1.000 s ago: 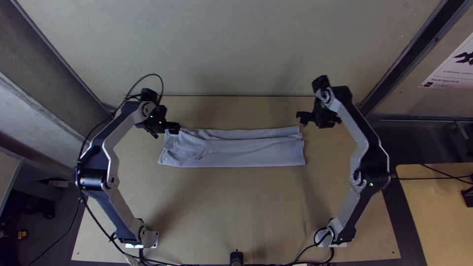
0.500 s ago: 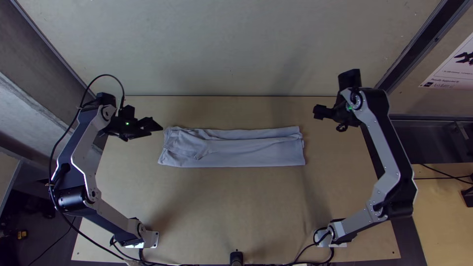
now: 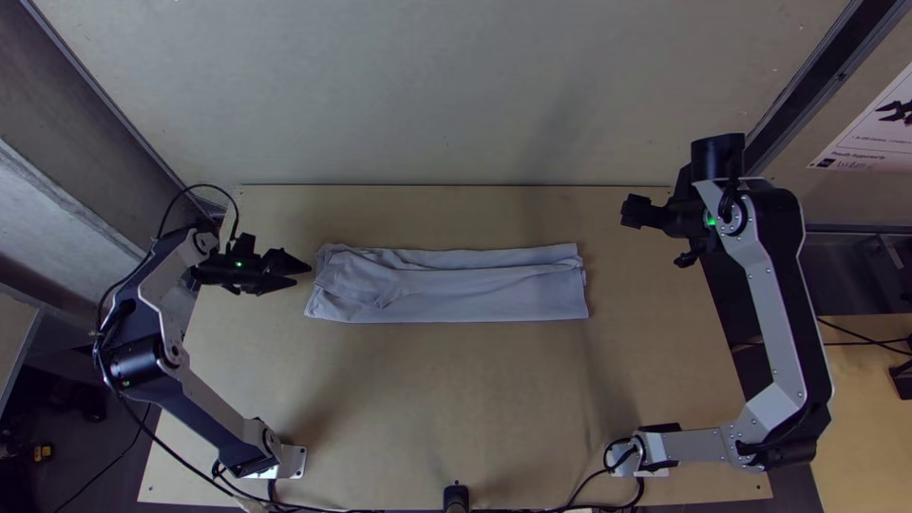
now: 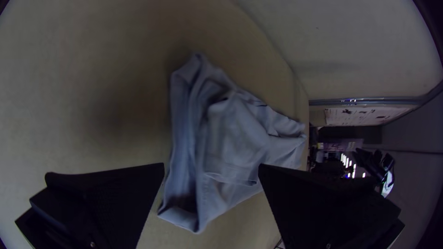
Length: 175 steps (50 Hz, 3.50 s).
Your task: Fold the t-shirt
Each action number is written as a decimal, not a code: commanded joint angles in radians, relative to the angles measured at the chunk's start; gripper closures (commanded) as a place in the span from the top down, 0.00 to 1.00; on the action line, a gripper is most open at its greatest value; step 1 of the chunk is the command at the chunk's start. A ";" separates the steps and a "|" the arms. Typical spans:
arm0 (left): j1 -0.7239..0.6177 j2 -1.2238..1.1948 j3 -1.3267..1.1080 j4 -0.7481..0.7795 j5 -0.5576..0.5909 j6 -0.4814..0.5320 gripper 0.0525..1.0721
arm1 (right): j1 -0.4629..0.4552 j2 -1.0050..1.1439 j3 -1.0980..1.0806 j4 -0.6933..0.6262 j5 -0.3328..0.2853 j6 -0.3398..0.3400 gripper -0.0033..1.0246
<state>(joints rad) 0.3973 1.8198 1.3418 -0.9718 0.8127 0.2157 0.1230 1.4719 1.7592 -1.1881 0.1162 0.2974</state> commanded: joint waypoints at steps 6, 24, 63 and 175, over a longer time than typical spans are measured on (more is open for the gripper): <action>0.038 0.130 0.040 -0.054 0.059 0.105 0.96 | 0.015 -0.028 -0.026 -0.001 -0.004 -0.004 0.96; 0.040 0.283 0.154 -0.151 0.123 0.186 0.96 | 0.046 -0.036 -0.046 -0.001 -0.004 -0.003 0.96; -0.272 0.288 0.119 -0.021 0.066 -0.010 0.96 | 0.061 -0.030 -0.047 -0.001 -0.004 -0.001 0.96; -0.184 -0.071 0.467 -0.044 -1.227 0.402 0.03 | 0.052 -0.044 -0.167 0.076 -0.003 0.034 0.96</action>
<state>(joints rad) 0.2878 1.8687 1.8332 -1.0016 -0.3744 0.6064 0.1764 1.4582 1.6150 -1.1145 0.1158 0.3138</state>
